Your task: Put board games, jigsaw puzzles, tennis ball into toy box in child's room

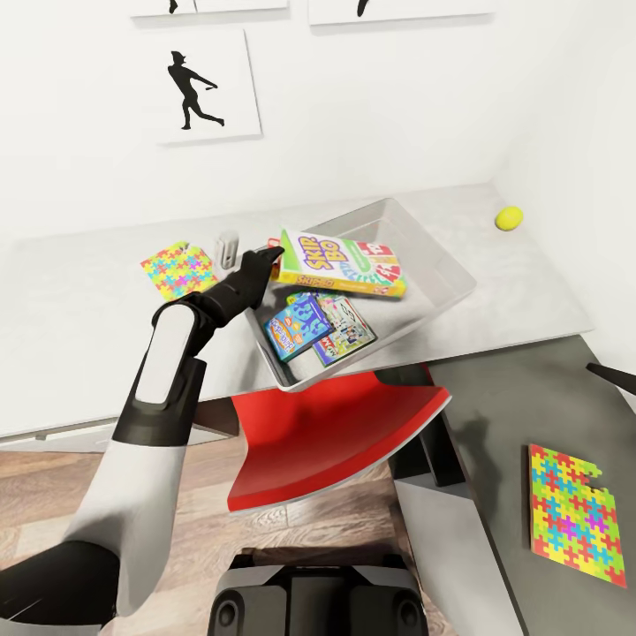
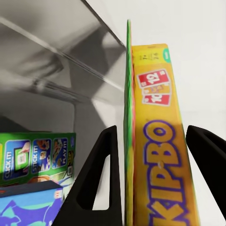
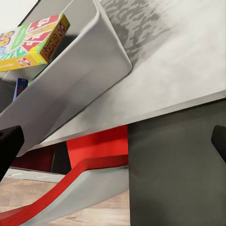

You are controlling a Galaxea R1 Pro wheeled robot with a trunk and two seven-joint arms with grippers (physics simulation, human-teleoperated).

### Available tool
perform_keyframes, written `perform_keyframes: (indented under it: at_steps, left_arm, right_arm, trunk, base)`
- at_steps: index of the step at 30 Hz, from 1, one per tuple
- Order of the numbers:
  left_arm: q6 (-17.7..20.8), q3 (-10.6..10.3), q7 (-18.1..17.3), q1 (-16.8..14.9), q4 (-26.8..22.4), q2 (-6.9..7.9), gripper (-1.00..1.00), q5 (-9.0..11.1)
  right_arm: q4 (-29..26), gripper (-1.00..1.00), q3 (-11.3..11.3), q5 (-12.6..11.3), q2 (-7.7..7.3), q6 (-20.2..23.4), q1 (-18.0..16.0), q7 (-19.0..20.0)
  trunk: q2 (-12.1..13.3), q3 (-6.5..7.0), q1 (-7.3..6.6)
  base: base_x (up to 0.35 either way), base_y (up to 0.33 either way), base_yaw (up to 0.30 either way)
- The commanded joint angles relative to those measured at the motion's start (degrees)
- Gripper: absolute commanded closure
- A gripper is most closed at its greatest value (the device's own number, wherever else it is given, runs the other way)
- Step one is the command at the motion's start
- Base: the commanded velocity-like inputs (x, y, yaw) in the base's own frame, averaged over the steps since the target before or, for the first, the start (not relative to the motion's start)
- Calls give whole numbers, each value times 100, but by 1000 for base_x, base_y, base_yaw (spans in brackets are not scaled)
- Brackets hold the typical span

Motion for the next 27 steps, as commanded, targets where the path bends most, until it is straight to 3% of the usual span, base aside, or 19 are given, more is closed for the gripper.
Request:
perform_keyframes:
  at_steps: [1, 27]
  left_arm:
    - [5, 2, 49, -15, -3, -5, 100, 56]
    - [4, 0, 10, -180, 253, -108, 100, 75]
  right_arm:
    - [0, -100, -3, 0, -2, 30, -4, 17]
    - [-3, -100, -3, -7, -3, 30, -4, 17]
  trunk:
    - [-9, -7, 3]
    - [-9, -7, 3]
  base:
    - [0, 0, 0]
    - [0, 0, 0]
